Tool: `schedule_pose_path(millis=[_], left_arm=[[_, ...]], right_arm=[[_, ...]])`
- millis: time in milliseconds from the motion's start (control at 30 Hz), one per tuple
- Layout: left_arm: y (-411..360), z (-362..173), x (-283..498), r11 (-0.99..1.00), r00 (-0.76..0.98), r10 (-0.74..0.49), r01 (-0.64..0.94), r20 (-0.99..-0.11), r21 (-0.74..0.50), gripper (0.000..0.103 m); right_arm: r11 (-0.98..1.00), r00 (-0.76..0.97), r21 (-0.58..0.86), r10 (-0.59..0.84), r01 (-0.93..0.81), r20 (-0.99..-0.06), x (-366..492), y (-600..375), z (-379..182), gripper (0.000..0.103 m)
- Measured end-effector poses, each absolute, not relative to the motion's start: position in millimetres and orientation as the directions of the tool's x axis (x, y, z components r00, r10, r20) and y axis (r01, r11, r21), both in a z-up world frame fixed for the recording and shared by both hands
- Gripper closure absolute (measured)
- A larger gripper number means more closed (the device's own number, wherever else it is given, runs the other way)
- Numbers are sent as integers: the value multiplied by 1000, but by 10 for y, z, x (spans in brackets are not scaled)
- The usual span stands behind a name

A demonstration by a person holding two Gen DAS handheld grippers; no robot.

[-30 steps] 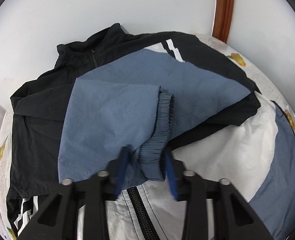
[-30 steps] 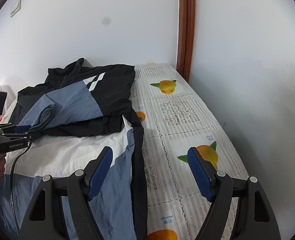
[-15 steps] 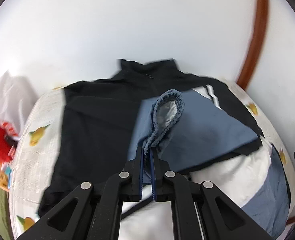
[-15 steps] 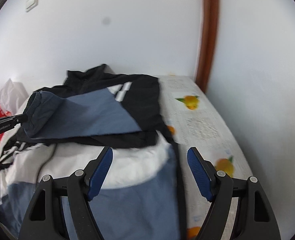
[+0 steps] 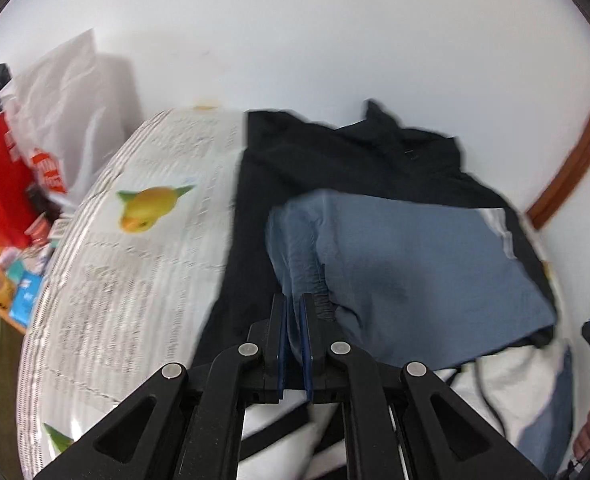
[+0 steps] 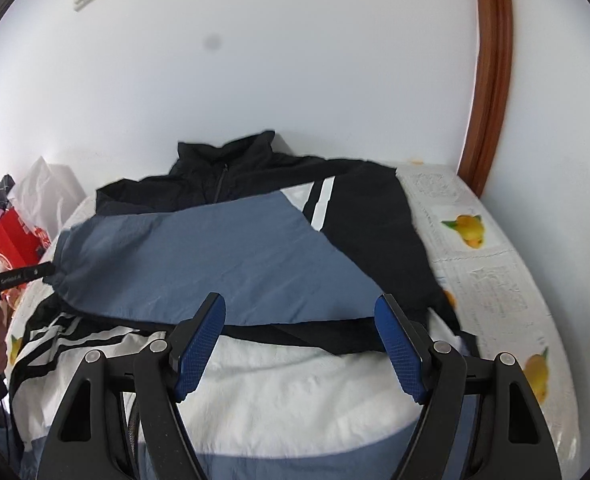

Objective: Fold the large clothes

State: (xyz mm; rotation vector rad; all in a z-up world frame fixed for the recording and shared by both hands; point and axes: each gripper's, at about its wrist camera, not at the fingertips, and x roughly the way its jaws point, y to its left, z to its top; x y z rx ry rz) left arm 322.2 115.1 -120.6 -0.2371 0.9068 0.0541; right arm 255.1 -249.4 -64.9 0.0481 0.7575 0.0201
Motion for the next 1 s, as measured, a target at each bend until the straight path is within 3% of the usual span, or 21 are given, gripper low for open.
schedule_pose_path(millis=[167, 400, 600, 700, 800, 1000], left_arm=[[1237, -1274, 3250, 967, 606, -85, -140, -791, -211, 96], [1120, -1104, 3098, 983, 647, -44, -110, -762, -150, 96], [1022, -841, 2770, 991, 698, -1, -95, -716, -94, 95], [1028, -745, 2557, 990, 709, -14, -88, -706, -108, 88], [1046, -724, 2355, 990, 706, 2, -101, -708, -97, 87], [1151, -897, 1932, 983, 661, -49, -99, -749, -152, 87]], right_arm=[[998, 676, 47, 12, 33, -737, 2753, -2524, -920, 27], [994, 659, 33, -43, 102, -751, 2709, -2683, -998, 27], [991, 673, -7, -96, 133, -733, 2414, -2851, -827, 31], [988, 679, 7, -102, 156, -727, 2238, -2979, -740, 32], [985, 671, 24, -97, 168, -735, 2036, -3090, -706, 37], [981, 648, 15, -115, 192, -753, 1549, -3286, -790, 37]])
